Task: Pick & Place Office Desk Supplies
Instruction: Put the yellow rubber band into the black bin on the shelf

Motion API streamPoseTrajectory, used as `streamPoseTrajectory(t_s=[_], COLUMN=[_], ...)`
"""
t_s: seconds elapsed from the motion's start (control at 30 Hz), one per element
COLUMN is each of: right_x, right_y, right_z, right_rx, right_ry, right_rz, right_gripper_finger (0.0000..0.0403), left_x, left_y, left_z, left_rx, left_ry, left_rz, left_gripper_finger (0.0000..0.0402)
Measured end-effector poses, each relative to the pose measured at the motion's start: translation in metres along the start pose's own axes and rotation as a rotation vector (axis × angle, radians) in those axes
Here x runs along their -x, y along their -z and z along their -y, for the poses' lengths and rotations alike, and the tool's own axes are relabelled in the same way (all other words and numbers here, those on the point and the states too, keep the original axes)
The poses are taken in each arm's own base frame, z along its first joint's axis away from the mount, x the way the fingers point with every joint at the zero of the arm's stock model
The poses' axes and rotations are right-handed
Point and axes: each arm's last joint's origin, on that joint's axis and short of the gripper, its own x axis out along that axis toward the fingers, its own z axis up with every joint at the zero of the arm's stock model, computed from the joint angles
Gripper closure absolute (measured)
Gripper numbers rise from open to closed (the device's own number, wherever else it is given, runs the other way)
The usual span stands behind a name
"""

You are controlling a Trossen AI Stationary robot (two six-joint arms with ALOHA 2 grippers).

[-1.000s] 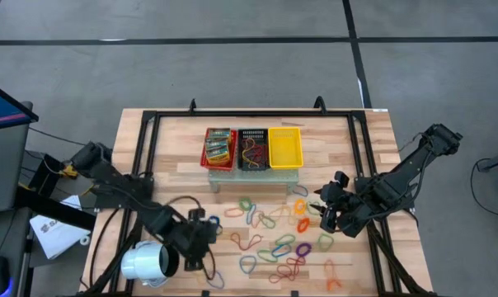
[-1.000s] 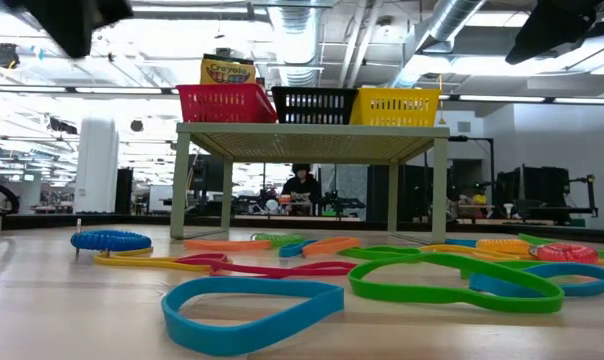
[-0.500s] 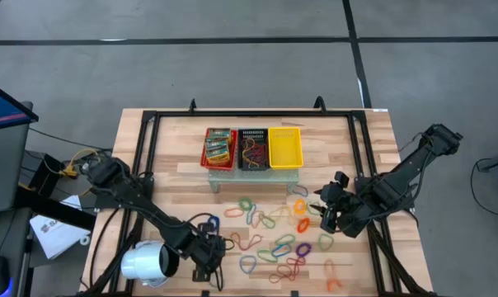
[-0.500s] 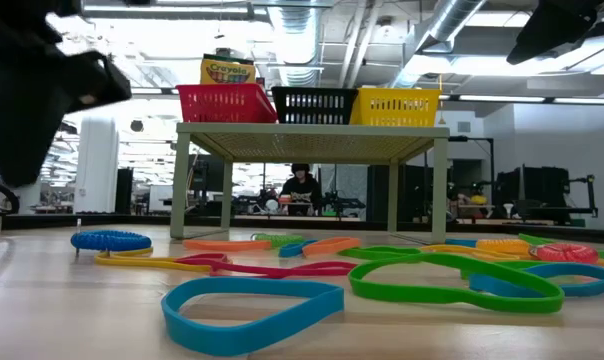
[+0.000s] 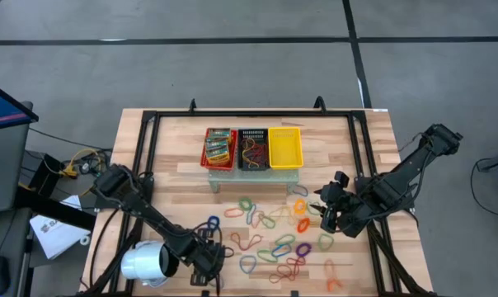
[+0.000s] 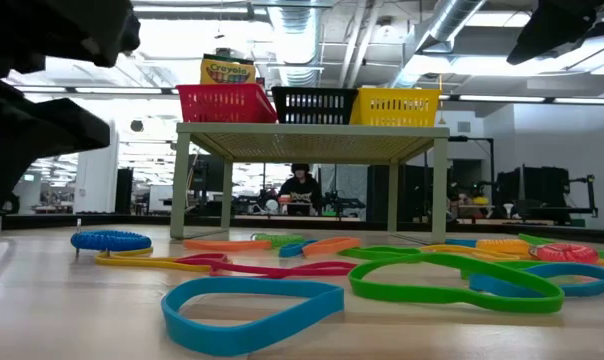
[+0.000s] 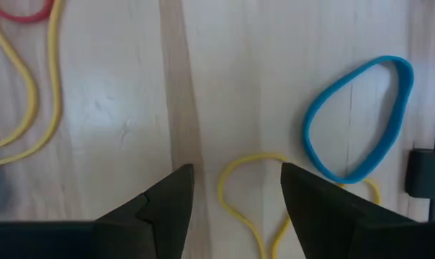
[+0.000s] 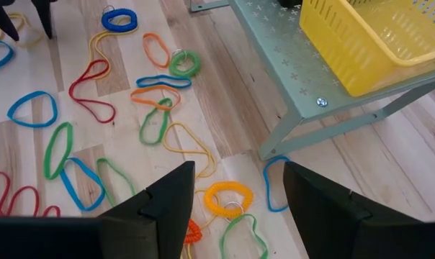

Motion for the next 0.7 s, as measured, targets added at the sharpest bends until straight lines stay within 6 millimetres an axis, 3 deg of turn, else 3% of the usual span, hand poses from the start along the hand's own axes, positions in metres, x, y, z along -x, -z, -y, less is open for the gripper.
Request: streamPoseTrajectory(t_s=[0.17,0.5,0.7], right_x=[0.0,0.0,0.0], right_y=[0.0,0.0,0.0], right_z=[0.0,0.0,0.0], right_rx=[0.012,0.015,0.015], right_ry=[0.0,-0.002,-0.001], right_rz=[0.0,-0.001,-0.002], right_gripper_finger=[0.0194,0.0194,0.0194], left_x=[-0.009,-0.018,0.002], left_y=[0.012,0.023,0.016], left_z=[-0.006,-0.018,-0.027], left_rx=[0.019,0.054,0.085], left_ry=[-0.002,0.003,0.014], left_rz=[-0.008,-0.022,0.037], left_gripper_finger=[0.0232,0.0388,0.04])
